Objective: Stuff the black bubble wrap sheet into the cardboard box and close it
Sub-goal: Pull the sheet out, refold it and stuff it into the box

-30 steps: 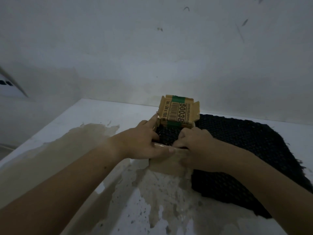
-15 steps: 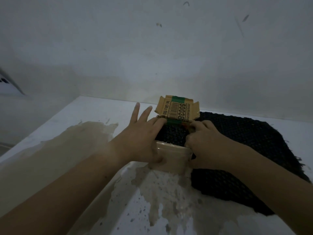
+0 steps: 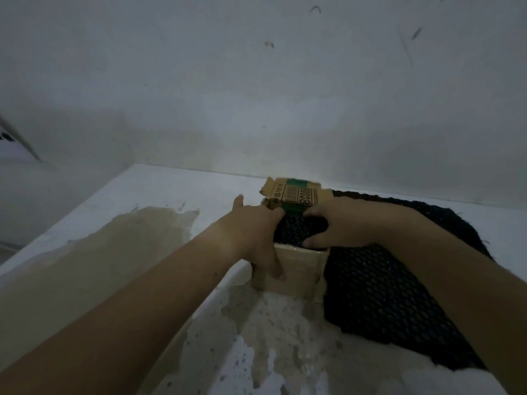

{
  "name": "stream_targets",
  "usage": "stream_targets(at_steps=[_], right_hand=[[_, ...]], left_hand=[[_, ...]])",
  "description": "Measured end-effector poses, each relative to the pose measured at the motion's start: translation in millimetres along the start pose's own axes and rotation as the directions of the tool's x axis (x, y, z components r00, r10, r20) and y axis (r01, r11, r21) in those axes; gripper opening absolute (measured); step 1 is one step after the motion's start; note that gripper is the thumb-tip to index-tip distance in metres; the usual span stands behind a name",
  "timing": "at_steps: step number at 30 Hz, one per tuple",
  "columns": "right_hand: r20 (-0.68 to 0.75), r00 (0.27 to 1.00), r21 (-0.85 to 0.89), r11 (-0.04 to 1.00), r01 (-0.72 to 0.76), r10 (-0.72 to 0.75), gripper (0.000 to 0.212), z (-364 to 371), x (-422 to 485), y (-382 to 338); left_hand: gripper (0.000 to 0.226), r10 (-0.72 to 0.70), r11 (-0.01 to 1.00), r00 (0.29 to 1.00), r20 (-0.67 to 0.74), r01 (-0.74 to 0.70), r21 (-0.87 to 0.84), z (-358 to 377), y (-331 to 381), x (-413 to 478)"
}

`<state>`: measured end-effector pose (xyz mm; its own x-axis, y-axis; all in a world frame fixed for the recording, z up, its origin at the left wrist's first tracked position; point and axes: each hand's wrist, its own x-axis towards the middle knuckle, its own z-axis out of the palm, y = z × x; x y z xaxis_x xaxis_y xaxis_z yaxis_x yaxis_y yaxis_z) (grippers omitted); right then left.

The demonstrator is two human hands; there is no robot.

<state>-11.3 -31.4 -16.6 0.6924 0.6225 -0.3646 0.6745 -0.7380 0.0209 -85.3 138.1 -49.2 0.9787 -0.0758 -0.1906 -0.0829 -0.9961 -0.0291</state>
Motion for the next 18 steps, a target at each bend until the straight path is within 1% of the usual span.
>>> stream_targets(at_steps=[2,5,8,9,11,14,16,18], right_hand=[[0.084,0.996,0.037,0.999,0.005,-0.008,0.084,-8,9,-2],[0.245,0.97,0.072,0.997,-0.017,-0.002,0.087,-19,21,-3],[0.323,0.947,0.199,0.977,-0.074,0.006,0.09,-20,28,1],[0.334,0.943,0.21,0.973,-0.093,0.018,0.09,-18,29,0],[0.311,0.949,0.135,0.986,-0.093,0.047,0.087,-16,30,-6],[0.246,0.969,-0.023,0.999,-0.03,0.035,0.08,-17,30,-14],[0.219,0.976,-0.071,0.997,-0.001,0.017,0.073,-19,27,-14],[0.176,0.984,-0.079,0.997,0.018,-0.004,0.069,-18,22,-11]], left_hand=[[0.093,-0.004,0.999,1.0,-0.017,0.003,-0.037,2,-1,1],[0.093,0.004,0.999,0.999,-0.033,-0.005,-0.04,2,-1,3],[0.096,0.008,0.999,0.999,-0.04,-0.009,-0.032,4,-3,7],[0.096,0.01,0.999,0.999,-0.043,-0.011,-0.031,5,-4,8],[0.097,0.014,1.0,0.999,-0.052,-0.015,-0.027,6,-4,9],[0.098,0.016,1.0,0.997,-0.071,-0.018,-0.02,8,-4,9],[0.098,0.016,1.0,0.997,-0.081,-0.017,-0.009,10,-4,9],[0.1,0.012,1.0,0.997,-0.075,-0.011,0.012,9,-1,7]])
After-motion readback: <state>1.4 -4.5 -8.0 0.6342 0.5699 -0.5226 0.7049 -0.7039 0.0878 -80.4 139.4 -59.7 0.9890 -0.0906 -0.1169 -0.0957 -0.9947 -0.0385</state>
